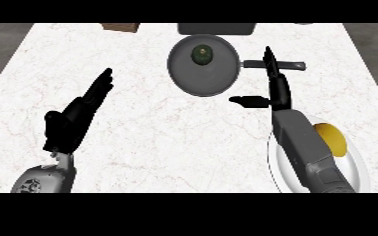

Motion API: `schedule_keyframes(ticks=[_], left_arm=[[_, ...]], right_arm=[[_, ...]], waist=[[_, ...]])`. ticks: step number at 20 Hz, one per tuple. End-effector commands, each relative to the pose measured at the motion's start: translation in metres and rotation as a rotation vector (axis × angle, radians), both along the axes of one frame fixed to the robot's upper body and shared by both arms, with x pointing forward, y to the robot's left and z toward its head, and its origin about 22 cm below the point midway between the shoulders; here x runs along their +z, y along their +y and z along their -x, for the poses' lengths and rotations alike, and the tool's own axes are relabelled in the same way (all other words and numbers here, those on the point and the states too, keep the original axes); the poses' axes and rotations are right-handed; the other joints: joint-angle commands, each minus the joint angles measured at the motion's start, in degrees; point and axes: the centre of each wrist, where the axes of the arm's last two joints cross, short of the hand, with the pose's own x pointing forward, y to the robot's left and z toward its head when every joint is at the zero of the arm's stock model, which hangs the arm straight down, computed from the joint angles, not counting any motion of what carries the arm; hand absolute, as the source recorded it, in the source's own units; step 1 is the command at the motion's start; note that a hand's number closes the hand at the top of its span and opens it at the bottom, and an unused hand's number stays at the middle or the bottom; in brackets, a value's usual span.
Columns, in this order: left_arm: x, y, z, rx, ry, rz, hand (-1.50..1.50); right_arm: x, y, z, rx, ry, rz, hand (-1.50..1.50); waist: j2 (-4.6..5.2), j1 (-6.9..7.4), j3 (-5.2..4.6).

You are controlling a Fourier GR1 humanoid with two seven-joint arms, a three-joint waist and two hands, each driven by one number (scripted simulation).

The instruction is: Pick the squash from the plate and place it in the pan

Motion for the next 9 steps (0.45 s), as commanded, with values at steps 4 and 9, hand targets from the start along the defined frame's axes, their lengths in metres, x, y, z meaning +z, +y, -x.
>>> schedule_keyframes(ticks=[4,9], left_arm=[[0.001,0.009,-0.011,0.019,0.004,-0.013,0.0],[-0.008,-0.002,0.003,0.005,0.014,-0.018,0.0]], right_arm=[[-0.028,0.001,0.029,0.029,-0.02,-0.005,-1.5],[-0.035,-0.007,0.039,-0.018,-0.022,0.022,-1.5]], waist=[[-0.12,-0.46,-0.02],[-0.15,-0.46,-0.02]])
